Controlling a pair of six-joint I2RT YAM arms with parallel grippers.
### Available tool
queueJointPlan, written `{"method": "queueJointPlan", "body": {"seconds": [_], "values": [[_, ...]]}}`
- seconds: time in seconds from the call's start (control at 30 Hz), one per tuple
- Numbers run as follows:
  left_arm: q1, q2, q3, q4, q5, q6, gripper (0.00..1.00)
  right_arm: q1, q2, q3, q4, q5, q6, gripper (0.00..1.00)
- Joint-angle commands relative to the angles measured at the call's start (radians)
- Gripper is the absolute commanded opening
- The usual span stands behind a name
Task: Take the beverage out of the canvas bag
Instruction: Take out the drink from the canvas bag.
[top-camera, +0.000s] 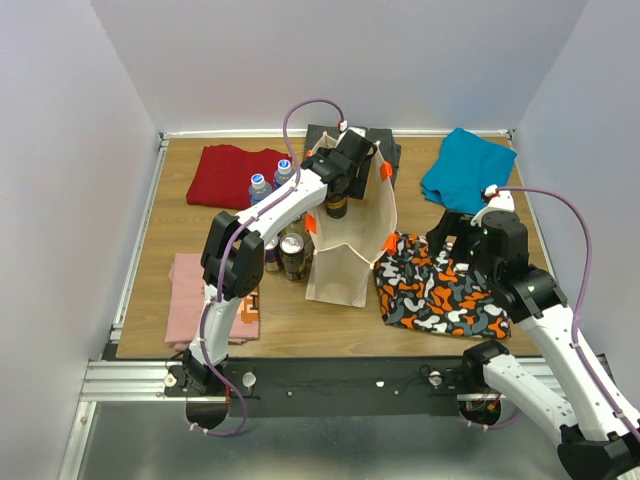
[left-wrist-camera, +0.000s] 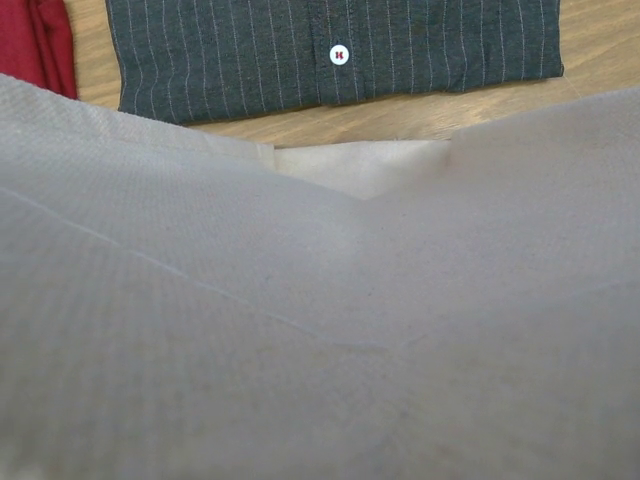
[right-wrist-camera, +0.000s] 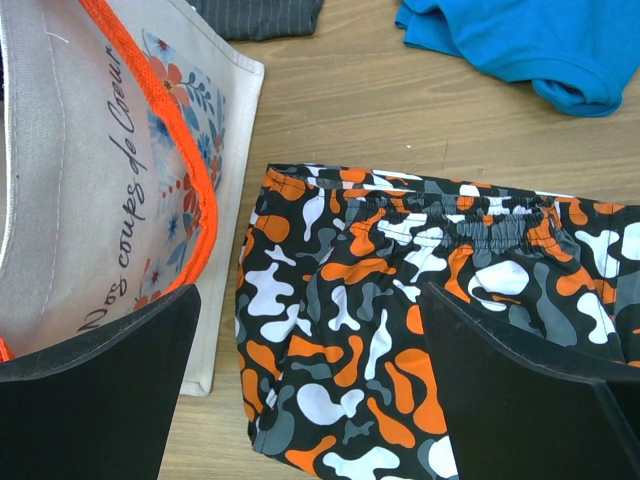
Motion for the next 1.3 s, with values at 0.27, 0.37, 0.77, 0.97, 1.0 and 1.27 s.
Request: {"method": "queueJointPlan", "body": {"seconds": [0.27,0.37,0.77,0.97,1.0,1.27], "values": [[0.008,0.016,-0.003,-0.013,-0.011,-0.013,0.84,0.0,-0.004,0.002,0.017,0.014,-0.014,0.99],[0.007,0.017,-0.005,-0.01,-0.01,-0.015,0.84,0.002,-0.004,0.0,0.019,0.012,-0.014,0.99],[0.008,0.019,-0.024,-0.015,-0.022,-0.026,0.85,0.0,-0.001,0.0,0.021,0.009,-0.015,0.99],[0.008,0.019,-0.022,-0.006,-0.013,-0.024,0.81,-0.001,-0.002,0.0,0.021,0.009,-0.015,0.99],[0.008,0.02,-0.017,-0.007,-0.011,-0.021,0.77,0.0,-0.002,-0.002,0.021,0.008,-0.015,0.99],[0.008,0.019,-0.025,-0.01,-0.008,-0.015,0.46,0.002,-0.002,-0.002,0.022,0.006,-0.015,0.99]]}}
